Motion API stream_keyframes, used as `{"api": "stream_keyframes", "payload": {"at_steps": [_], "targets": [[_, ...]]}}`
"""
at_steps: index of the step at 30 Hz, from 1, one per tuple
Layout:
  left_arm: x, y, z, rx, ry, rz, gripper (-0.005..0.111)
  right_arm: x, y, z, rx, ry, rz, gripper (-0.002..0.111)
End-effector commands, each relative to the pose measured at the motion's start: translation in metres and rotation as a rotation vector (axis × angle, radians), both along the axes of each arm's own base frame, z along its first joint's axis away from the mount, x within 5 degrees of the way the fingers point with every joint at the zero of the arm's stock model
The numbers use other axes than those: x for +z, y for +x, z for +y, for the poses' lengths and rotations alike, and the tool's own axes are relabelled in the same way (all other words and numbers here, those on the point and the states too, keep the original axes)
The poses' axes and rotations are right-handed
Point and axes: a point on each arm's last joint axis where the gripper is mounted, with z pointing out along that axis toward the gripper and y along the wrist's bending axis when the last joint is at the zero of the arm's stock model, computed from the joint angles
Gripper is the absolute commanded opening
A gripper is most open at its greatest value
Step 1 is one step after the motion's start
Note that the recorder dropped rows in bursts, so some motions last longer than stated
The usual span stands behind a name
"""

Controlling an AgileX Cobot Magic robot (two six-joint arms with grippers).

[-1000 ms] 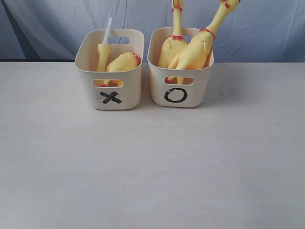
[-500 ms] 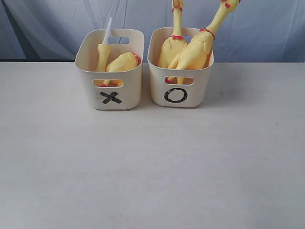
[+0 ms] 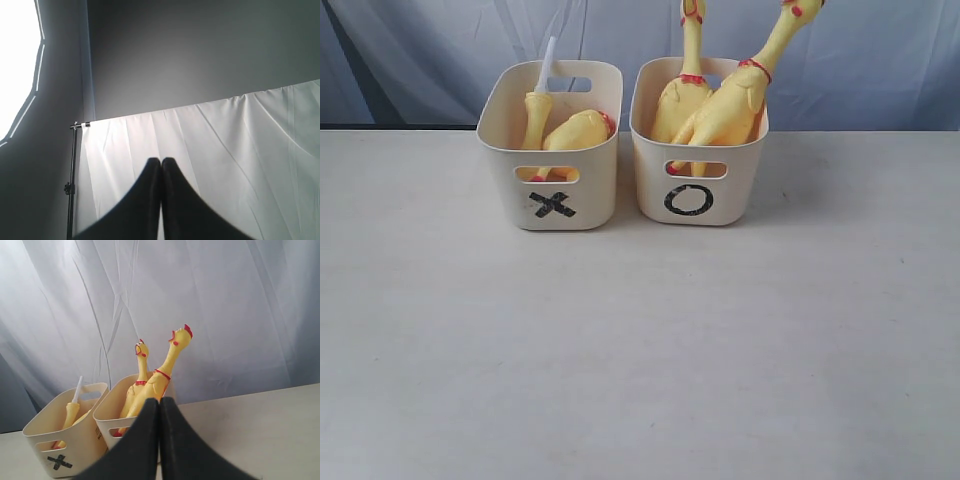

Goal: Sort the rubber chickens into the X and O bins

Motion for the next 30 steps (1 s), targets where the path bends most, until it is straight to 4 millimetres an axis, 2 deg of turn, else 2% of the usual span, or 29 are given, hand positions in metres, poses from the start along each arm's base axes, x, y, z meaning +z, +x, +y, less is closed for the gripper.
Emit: {"api": "stream_keyframes", "payload": {"at_steps": [1, 16, 18, 22, 25, 28, 30], "targets": [[0.000, -0.003, 0.000, -0.004, -0.005, -0.008, 0.000, -0.001, 0.000, 0.000, -0.006, -0.005, -0.001, 0.000], [0.000, -0.003, 0.000, -0.002, -0.003, -0.008, 0.000, -0.001, 0.000, 0.000, -0.006, -0.005, -0.001, 0.000], [0.000, -0.002, 0.000, 0.048, 0.048, -0.009, 0.000, -0.001, 0.000, 0.000, -0.006, -0.005, -0.001, 0.000], [-0.004, 0.002, 0.000, 0.401, 0.391, -0.002, 0.000, -0.001, 0.000, -0.001, -0.021, -0.026, -0.004, 0.000], [-0.021, 0.020, 0.000, 0.551, 0.576, 0.063, 0.000, 0.001, 0.000, -0.007, -0.087, -0.119, -0.040, 0.000], [-0.043, 0.040, 0.000, 0.732, 0.833, 0.130, 0.000, 0.005, 0.000, -0.010, -0.123, -0.172, -0.085, 0.000], [-0.055, 0.050, 0.000, 0.793, 0.944, 0.164, 0.000, 0.006, 0.000, -0.011, -0.141, -0.199, -0.096, 0.000]]}}
